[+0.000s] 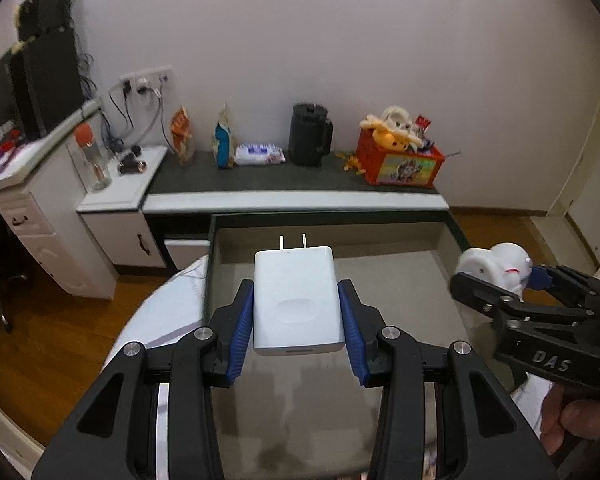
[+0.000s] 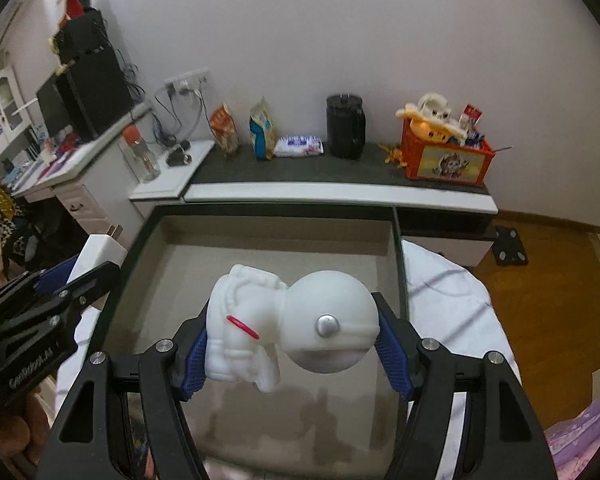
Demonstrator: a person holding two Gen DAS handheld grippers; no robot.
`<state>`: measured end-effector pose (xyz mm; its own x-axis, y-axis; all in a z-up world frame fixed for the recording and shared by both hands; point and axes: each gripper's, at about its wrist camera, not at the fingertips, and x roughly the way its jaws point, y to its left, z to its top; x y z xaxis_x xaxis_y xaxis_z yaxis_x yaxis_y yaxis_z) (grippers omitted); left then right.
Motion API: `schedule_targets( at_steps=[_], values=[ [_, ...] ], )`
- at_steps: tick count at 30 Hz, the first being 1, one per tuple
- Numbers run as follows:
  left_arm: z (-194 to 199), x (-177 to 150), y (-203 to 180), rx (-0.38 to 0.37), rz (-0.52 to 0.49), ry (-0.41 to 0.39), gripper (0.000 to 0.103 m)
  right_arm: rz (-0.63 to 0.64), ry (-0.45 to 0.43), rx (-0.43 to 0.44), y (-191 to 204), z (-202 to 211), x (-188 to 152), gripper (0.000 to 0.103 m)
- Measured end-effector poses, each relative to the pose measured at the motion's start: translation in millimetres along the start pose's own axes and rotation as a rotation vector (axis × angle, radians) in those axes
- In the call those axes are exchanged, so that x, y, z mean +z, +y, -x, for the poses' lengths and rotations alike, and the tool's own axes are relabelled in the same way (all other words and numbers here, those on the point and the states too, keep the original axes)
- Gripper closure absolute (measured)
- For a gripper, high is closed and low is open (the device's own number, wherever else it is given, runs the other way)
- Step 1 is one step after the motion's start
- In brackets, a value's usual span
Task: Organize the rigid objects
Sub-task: 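Carry both items over the tray and open both tools to drop them, then withdraw both tools from the tray back toward the item pile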
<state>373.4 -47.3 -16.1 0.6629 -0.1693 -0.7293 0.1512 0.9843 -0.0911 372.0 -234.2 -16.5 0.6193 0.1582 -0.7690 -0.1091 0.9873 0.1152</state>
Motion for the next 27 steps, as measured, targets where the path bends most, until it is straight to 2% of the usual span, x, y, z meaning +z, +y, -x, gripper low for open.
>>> schedule_targets(
  at_steps=[5, 11, 12, 13, 14, 15, 16, 18, 21, 24, 27],
  values=[
    [-57, 12, -3, 0.013, 0.003, 0.115, 0.061, -0.015, 0.106, 0.000, -9, -53, 21, 0.032],
    [-92, 14, -3, 0.063, 0.001, 0.199, 0.061, -0.037, 0.191, 0.001, -17, -88, 25, 0.032],
    [-94, 14, -3, 0.068, 0.001, 0.206, 0.060, -0.042, 0.197, 0.004, -18, -90, 24, 0.031],
    [-95, 14, -3, 0.073, -0.001, 0.210, 0.053, -0.043, 0.201, 0.006, -19, -93, 24, 0.030],
    [-94, 13, -3, 0.080, -0.002, 0.212, 0.040, -0.032, 0.203, -0.001, -19, -94, 23, 0.026],
    [-93, 13, -2, 0.105, -0.005, 0.208, 0.035, -0.019, 0.200, -0.001, -17, -94, 24, 0.019],
    [-91, 13, -1, 0.128, -0.007, 0.202, 0.027, -0.015, 0.196, -0.001, -16, -93, 24, 0.018],
    [-85, 12, 3, 0.108, 0.008, 0.193, 0.023, -0.027, 0.198, 0.001, -18, -91, 23, 0.016],
    [-64, 10, 8, 0.112, 0.018, 0.153, 0.017, -0.042, 0.176, 0.000, -21, -78, 22, 0.000],
    [-33, 5, 9, 0.105, 0.019, 0.100, 0.008, -0.066, 0.152, 0.041, -22, -62, 20, 0.000],
    [5, -4, 6, 0.098, 0.013, 0.035, 0.007, -0.087, 0.096, 0.065, -21, -33, 14, 0.000]
  ],
)
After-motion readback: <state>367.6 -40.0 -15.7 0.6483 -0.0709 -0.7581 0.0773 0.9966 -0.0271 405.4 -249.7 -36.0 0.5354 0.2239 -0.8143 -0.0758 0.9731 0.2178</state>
